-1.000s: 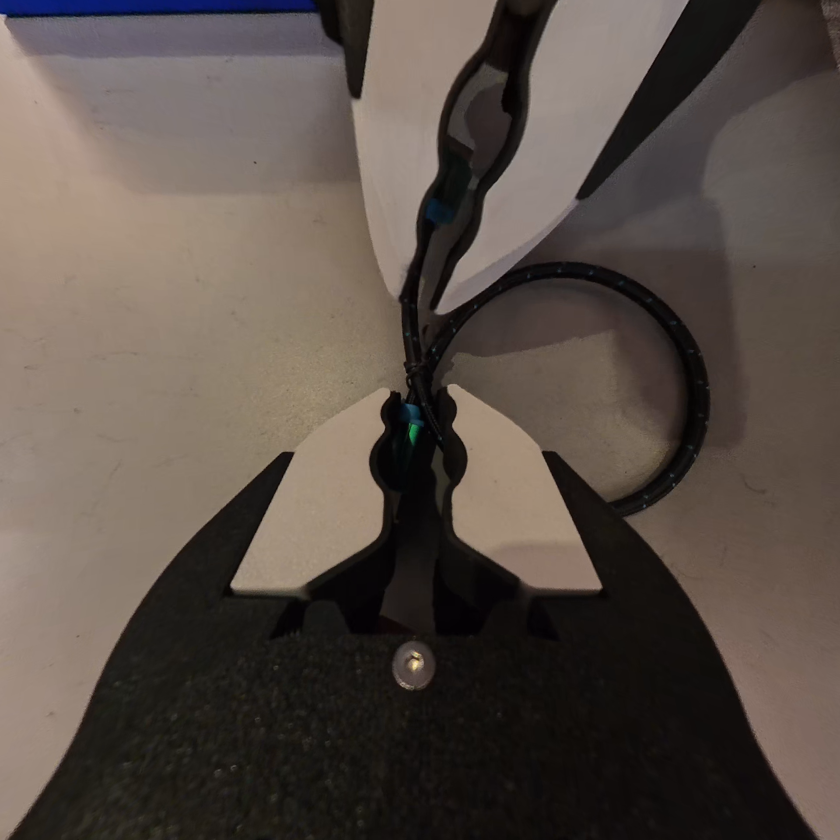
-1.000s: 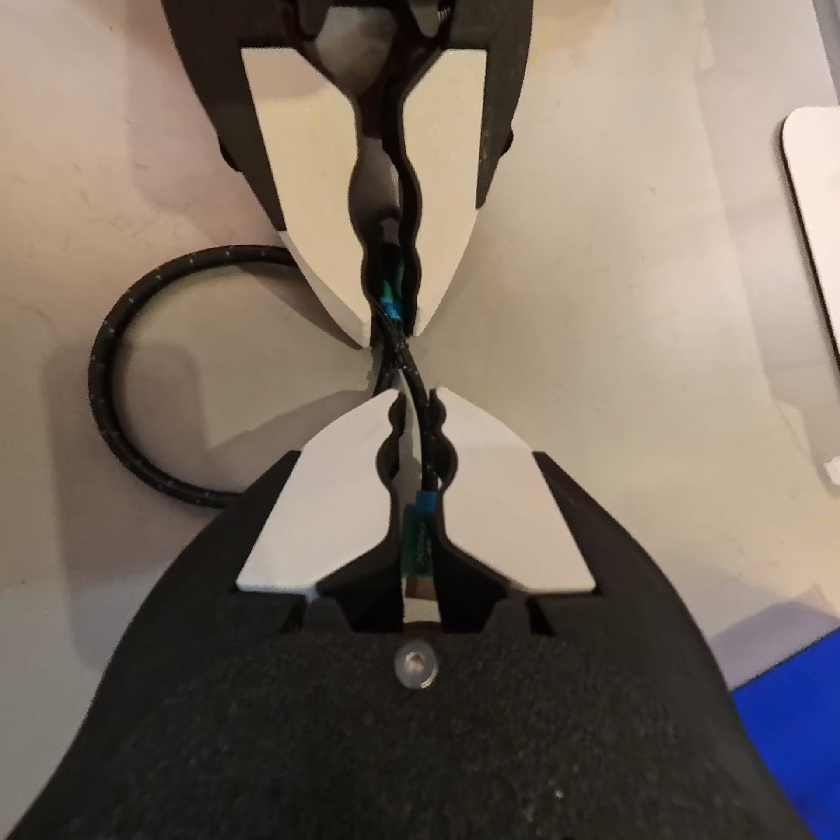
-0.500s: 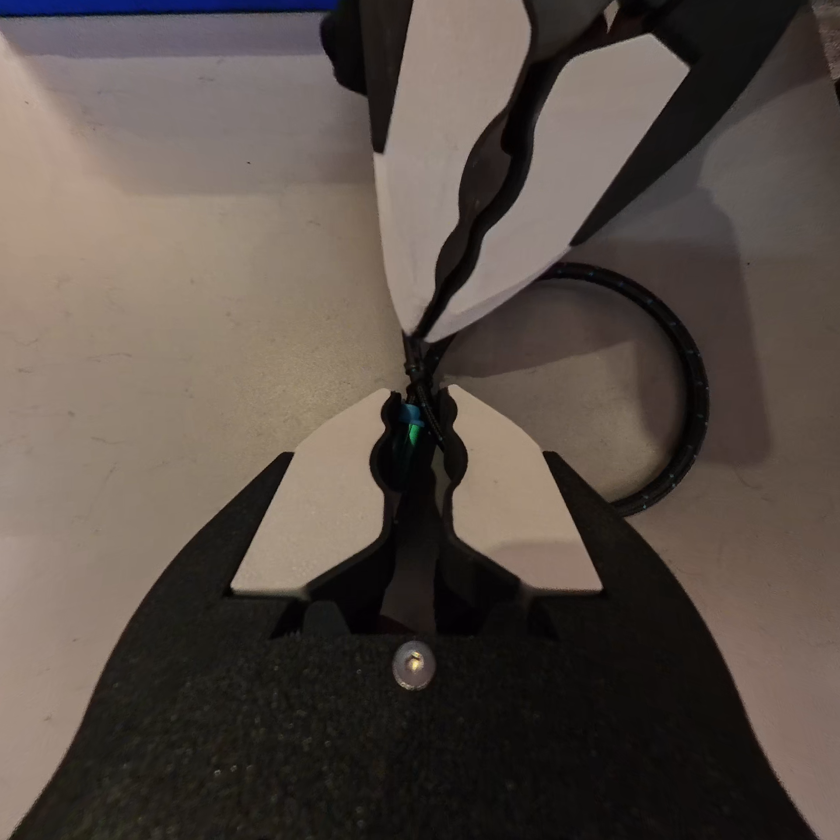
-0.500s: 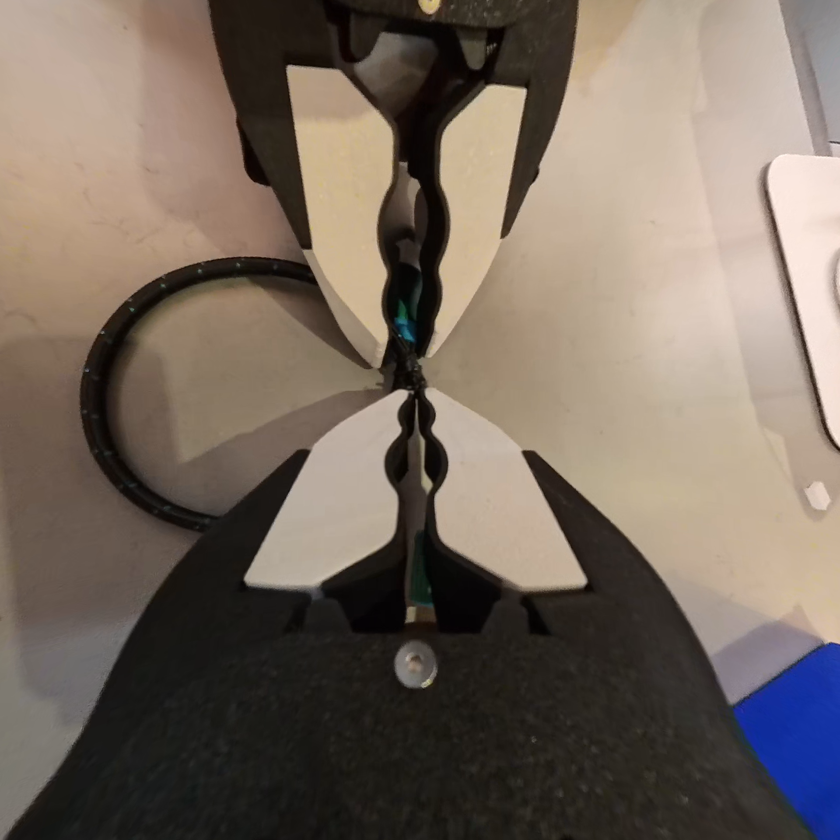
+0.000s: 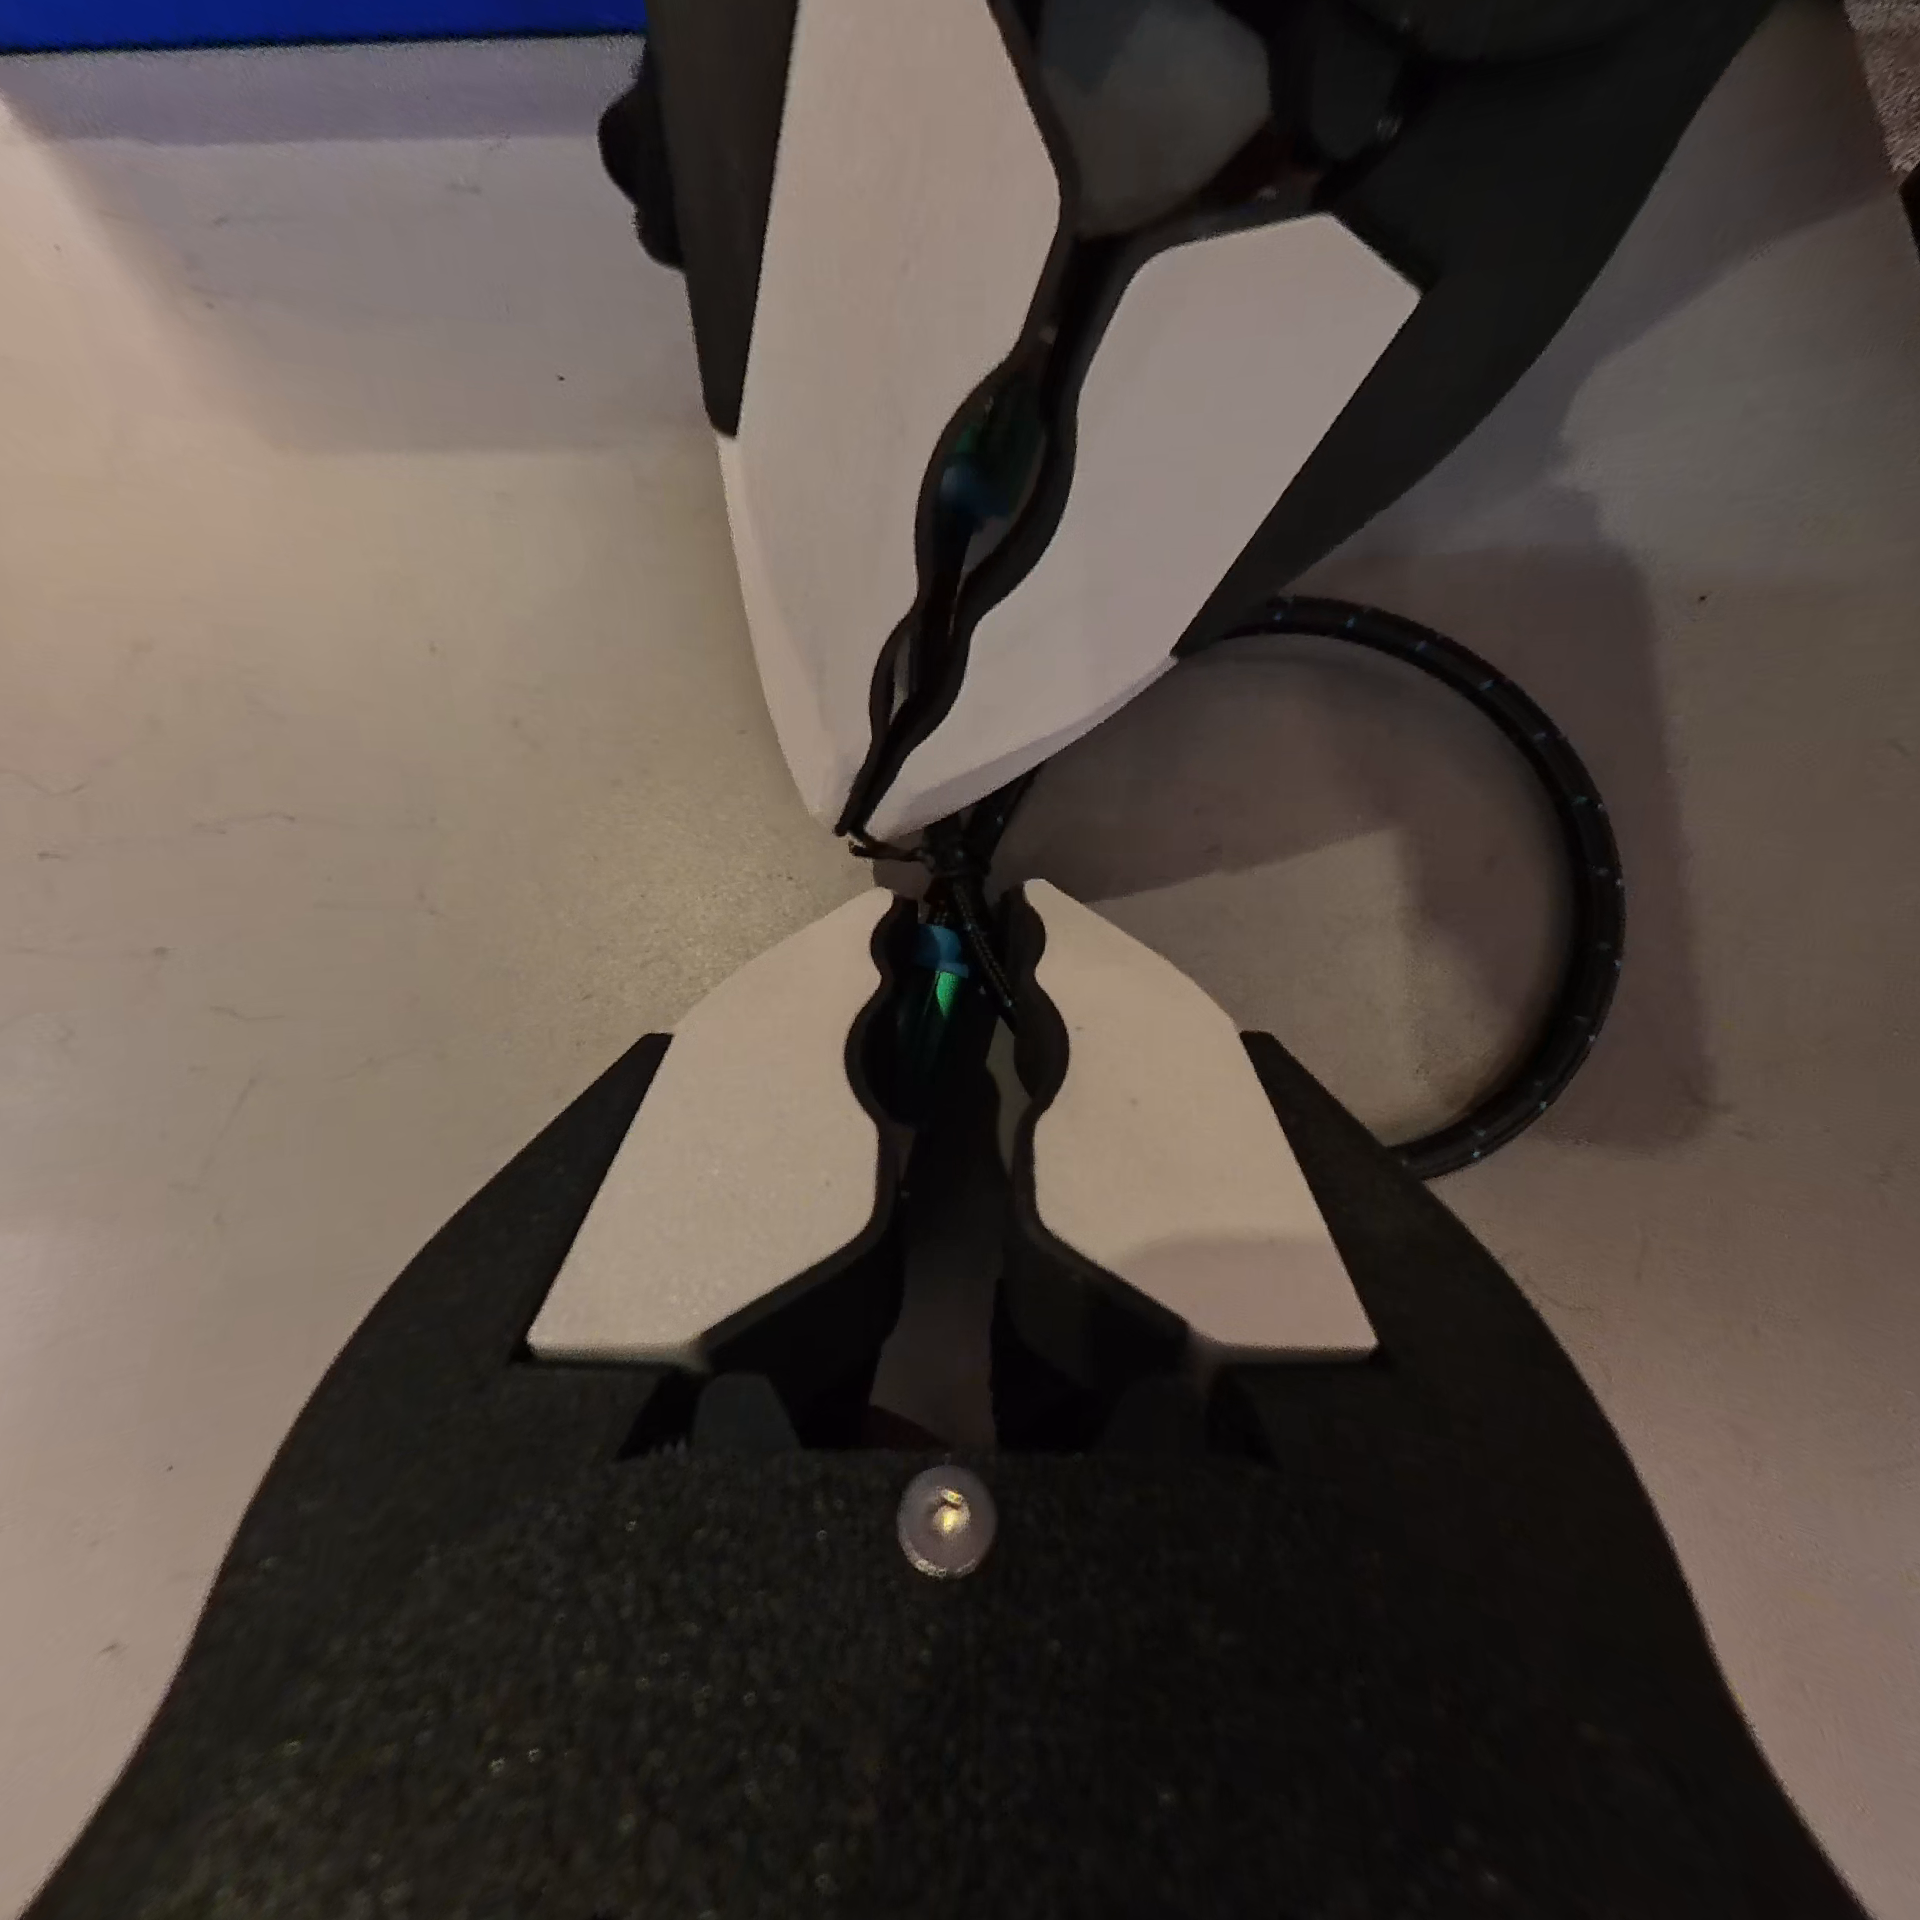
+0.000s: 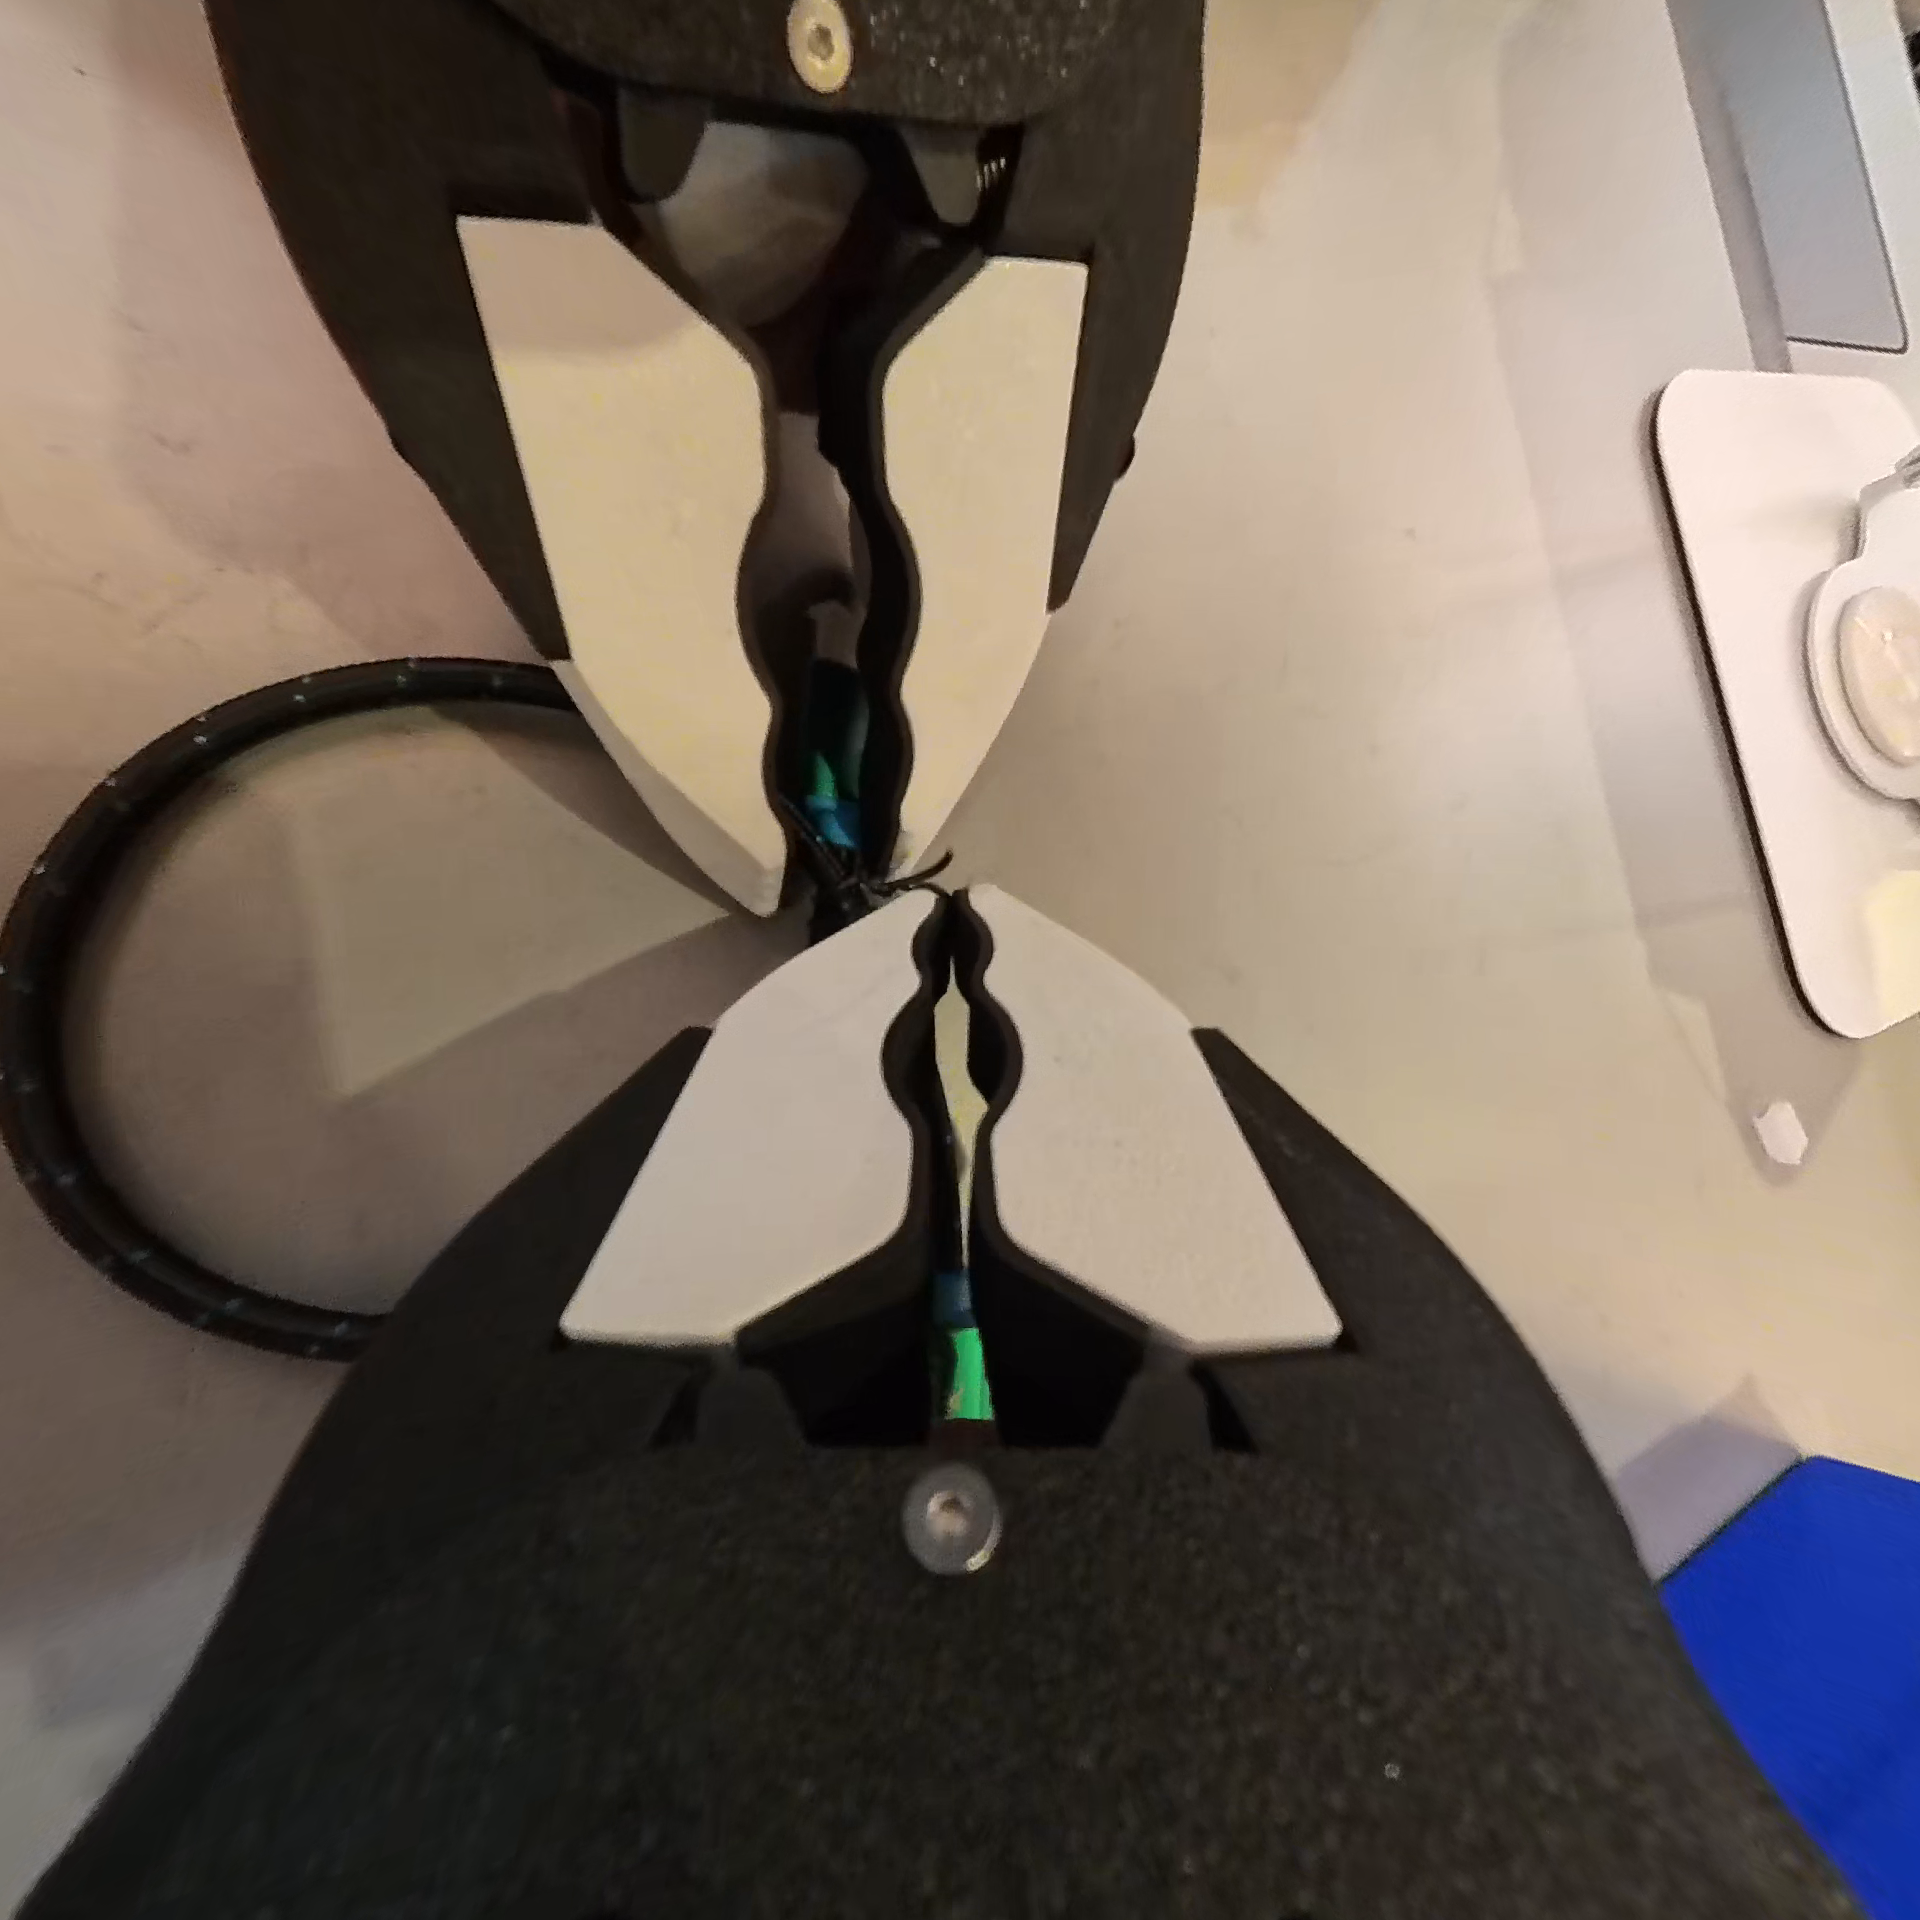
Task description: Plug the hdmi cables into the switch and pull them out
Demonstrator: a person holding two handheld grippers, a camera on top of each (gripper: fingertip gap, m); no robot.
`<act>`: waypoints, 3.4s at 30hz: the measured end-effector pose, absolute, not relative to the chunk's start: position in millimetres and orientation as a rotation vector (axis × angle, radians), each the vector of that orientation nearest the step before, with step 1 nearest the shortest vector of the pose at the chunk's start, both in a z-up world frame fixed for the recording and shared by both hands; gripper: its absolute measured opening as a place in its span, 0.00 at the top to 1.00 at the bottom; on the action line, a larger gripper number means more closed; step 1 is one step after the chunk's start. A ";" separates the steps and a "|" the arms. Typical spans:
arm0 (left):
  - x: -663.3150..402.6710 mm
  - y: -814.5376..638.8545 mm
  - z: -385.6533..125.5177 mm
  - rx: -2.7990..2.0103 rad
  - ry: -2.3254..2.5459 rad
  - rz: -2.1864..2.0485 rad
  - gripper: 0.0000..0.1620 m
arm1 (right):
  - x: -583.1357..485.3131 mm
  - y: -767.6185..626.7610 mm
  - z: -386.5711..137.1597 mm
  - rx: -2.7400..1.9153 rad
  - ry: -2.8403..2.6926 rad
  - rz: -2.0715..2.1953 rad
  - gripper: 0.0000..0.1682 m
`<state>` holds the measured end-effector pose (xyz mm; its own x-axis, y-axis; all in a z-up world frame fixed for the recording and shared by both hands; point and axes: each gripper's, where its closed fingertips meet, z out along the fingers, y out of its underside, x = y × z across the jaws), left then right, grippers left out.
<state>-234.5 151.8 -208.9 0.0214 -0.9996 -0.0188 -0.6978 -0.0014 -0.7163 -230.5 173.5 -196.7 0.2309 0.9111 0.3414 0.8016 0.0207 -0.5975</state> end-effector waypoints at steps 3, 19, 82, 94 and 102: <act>-234.5 151.8 -209.0 -1.755 1.732 -0.712 0.89 | -228.5 171.1 -192.3 -1.797 -1.562 0.264 1.00; -234.6 151.2 -209.2 -1.755 1.733 -0.715 0.89 | -232.2 167.0 -184.7 -1.734 -1.582 0.336 1.00; -234.5 151.2 -209.4 -1.764 1.725 -0.713 0.89 | -222.2 153.7 -193.8 -1.843 -1.599 0.257 0.94; -235.6 155.5 -199.4 -1.728 1.658 -0.722 0.77 | -234.4 160.1 -182.1 -1.722 -1.559 0.184 1.00; -232.7 163.2 -186.6 -1.692 1.562 -0.740 0.90 | -226.7 171.1 -178.1 -1.837 -1.406 0.297 1.00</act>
<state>-232.7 163.2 -186.6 0.1064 -0.9929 -0.0524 -0.5880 -0.0204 -0.8086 -226.7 171.1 -178.1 0.3584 0.8946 0.2670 0.7101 -0.0755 -0.7001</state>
